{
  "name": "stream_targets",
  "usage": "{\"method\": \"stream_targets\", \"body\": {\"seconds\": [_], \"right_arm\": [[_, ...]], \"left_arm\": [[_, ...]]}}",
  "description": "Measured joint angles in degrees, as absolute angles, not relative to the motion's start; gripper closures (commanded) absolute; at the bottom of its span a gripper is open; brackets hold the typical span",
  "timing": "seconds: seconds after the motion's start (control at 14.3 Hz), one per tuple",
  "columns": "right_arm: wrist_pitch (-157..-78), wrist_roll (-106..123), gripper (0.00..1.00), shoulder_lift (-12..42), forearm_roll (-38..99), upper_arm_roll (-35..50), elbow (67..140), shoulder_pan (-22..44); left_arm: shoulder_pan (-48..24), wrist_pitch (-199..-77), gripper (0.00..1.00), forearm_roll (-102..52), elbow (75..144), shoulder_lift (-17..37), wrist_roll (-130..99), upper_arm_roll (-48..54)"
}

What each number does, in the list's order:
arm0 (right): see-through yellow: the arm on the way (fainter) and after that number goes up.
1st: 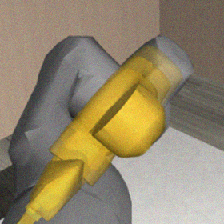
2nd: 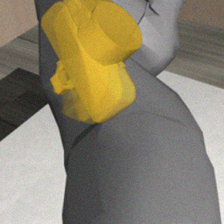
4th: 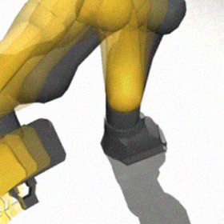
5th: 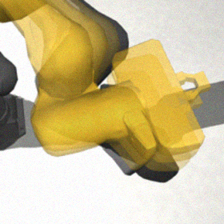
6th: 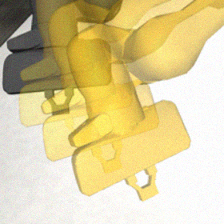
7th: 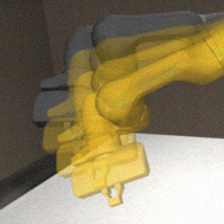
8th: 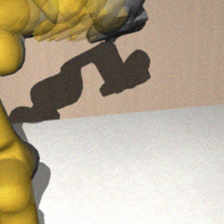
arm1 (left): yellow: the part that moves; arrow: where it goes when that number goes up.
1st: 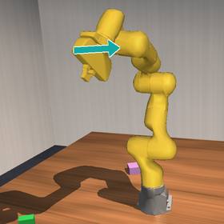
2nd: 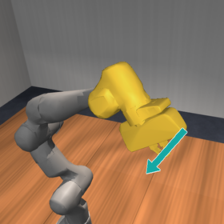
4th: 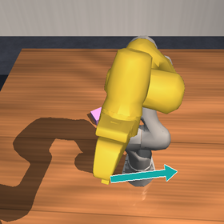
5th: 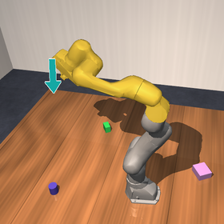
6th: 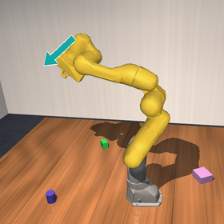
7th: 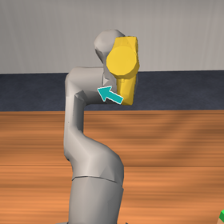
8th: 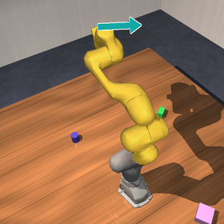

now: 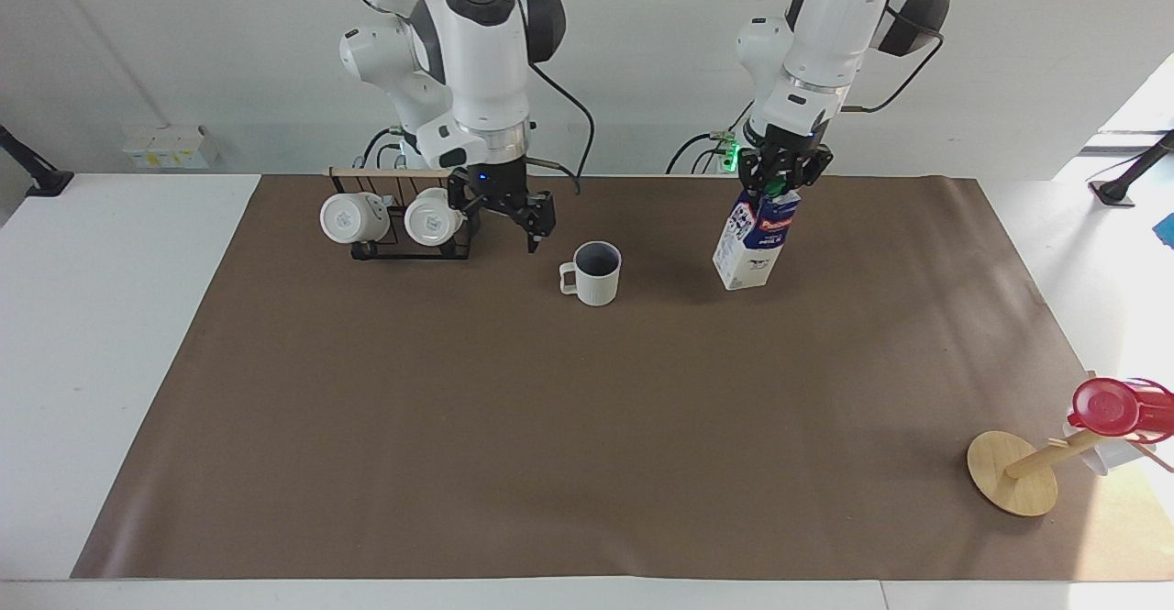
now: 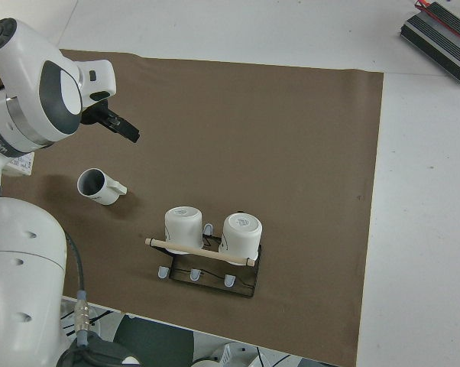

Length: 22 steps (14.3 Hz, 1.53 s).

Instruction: Place cup and milk on table

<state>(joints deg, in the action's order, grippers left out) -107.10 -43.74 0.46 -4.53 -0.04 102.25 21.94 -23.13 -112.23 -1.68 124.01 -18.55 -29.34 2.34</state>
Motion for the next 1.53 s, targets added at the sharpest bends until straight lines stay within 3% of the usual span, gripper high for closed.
{"method": "stream_targets", "body": {"seconds": [0.35,0.7,0.98,1.53], "right_arm": [[-100.24,-30.03,0.0,-4.79,-4.37,-0.24,101.62,13.56],[-95.0,-21.67,0.0,-5.23,-3.07,-0.31,97.65,10.1],[-87.47,-18.96,0.0,-3.91,-2.62,-0.38,90.97,8.44],[-86.75,-12.51,0.0,-2.6,-2.14,-0.71,89.13,5.16]], "left_arm": [[-29.75,-115.42,0.54,-1.83,124.0,-14.68,-34.2,2.31],[-32.96,-119.9,0.55,-1.77,123.98,-8.56,-36.82,2.47],[-32.97,-119.97,0.55,-1.7,123.87,-8.32,-37.09,2.44],[-32.97,-120.51,0.55,-0.47,123.87,-7.69,-37.27,2.43]]}}
